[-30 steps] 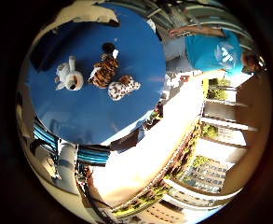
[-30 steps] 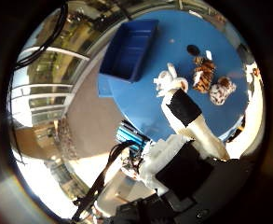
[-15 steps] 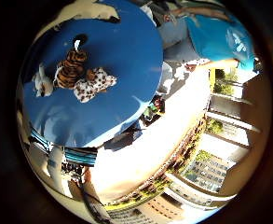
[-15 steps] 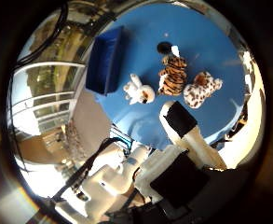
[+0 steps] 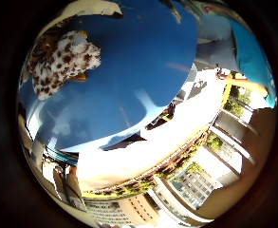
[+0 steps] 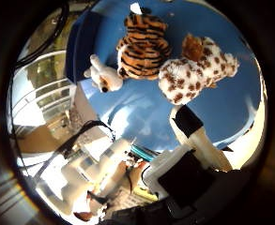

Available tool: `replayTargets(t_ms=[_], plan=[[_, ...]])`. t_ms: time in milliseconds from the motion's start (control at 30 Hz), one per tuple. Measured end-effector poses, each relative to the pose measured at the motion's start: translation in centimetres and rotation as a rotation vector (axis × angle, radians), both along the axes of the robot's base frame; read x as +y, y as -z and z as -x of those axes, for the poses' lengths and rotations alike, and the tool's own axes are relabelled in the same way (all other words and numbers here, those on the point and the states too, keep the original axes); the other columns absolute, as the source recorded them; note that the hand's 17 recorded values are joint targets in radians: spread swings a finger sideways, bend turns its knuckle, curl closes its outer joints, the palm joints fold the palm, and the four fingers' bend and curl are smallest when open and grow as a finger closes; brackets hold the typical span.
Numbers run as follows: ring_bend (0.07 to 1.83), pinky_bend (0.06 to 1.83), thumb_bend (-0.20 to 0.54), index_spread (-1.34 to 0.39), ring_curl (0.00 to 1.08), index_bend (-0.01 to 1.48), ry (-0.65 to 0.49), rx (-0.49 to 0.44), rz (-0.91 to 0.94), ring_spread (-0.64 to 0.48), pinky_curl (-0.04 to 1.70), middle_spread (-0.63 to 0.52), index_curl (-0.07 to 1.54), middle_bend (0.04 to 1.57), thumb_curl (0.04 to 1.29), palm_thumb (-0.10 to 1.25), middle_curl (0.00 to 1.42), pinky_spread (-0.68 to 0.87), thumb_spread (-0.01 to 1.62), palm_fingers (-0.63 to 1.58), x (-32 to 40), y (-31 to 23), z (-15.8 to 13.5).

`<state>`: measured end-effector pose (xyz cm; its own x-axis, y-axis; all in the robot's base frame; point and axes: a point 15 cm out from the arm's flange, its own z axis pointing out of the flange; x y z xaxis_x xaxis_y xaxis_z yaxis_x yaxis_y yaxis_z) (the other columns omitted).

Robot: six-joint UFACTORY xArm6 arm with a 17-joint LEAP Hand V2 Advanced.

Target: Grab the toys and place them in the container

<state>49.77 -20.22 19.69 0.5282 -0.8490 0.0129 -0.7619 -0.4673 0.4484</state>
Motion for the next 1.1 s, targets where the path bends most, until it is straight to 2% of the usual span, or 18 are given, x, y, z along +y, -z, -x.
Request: replayTargets(t_ms=[333, 500, 600, 633, 767, 833, 900, 933, 1000, 1033, 1067, 1100], plan=[[0.26, 0.53, -0.027, -0.39, 0.31, 0.19, -0.083, 0.094, 0.073, 0.23, 0.2, -0.02, 0.26, 0.17, 0.42, 0.8, 0.31, 0.38, 1.02, 0.01, 0.8, 4.7, -0.6], [0.22, 0.41, -0.021, -0.34, 0.3, 0.29, -0.102, 0.129, 0.126, 0.21, 0.17, -0.08, 0.31, 0.22, 0.44, 0.86, 0.34, 0.38, 1.0, 0.2, 0.2, 5.9, -0.5], [0.27, 0.37, -0.021, -0.34, 0.31, 0.33, -0.105, 0.144, 0.151, 0.18, 0.15, -0.11, 0.34, 0.28, 0.45, 0.87, 0.37, 0.35, 1.0, 0.41, -0.3, 6.5, -0.3], [0.35, 0.37, -0.022, -0.35, 0.33, 0.3, -0.103, 0.146, 0.15, 0.16, 0.14, -0.12, 0.33, 0.36, 0.46, 0.88, 0.4, 0.33, 0.99, 0.54, -0.4, 6.7, -0.3], [0.73, 0.41, -0.024, -0.44, 0.47, 0.1, -0.088, 0.15, 0.138, 0.1, 0.14, -0.18, 0.28, 0.6, 0.48, 0.9, 0.52, 0.27, 0.99, 0.79, -1.2, 6.8, 0.2], [0.95, 0.44, -0.024, -0.51, 0.57, 0.17, -0.071, 0.145, 0.132, 0.06, 0.14, -0.22, 0.27, 0.68, 0.49, 0.91, 0.59, 0.26, 0.98, 0.88, -1.8, 6.6, 0.5], [1.05, 0.5, -0.025, -0.56, 0.61, 0.2, -0.047, 0.136, 0.119, 0.04, 0.15, -0.24, 0.27, 0.72, 0.5, 0.91, 0.64, 0.26, 0.98, 0.93, -2.5, 6.2, 0.8], [1.11, 0.61, -0.023, -0.61, 0.65, 0.22, -0.036, 0.131, 0.107, 0.02, 0.16, -0.27, 0.27, 0.77, 0.51, 0.92, 0.69, 0.26, 0.98, 0.99, -2.7, 6.1, 1.0], [1.15, 0.7, -0.018, -0.64, 0.68, 0.22, -0.018, 0.116, 0.065, 0.0, 0.18, -0.28, 0.27, 0.81, 0.52, 0.94, 0.73, 0.27, 0.98, 1.03, -2.6, 5.8, 1.1], [1.18, 0.85, -0.013, -0.69, 0.71, 0.23, -0.014, 0.109, 0.034, -0.01, 0.23, -0.29, 0.27, 0.85, 0.53, 0.95, 0.78, 0.26, 0.98, 1.08, -2.2, 5.5, 1.2], [1.18, 0.89, -0.013, -0.71, 0.72, 0.24, -0.012, 0.102, -0.002, -0.02, 0.24, -0.3, 0.28, 0.87, 0.54, 0.96, 0.8, 0.27, 0.97, 1.08, -1.7, 5.2, 1.3], [1.2, 1.04, -0.005, -0.76, 0.74, 0.27, -0.011, 0.092, -0.032, -0.04, 0.29, -0.31, 0.29, 0.9, 0.56, 0.99, 0.84, 0.26, 0.98, 1.09, -1.3, 4.8, 1.3]])
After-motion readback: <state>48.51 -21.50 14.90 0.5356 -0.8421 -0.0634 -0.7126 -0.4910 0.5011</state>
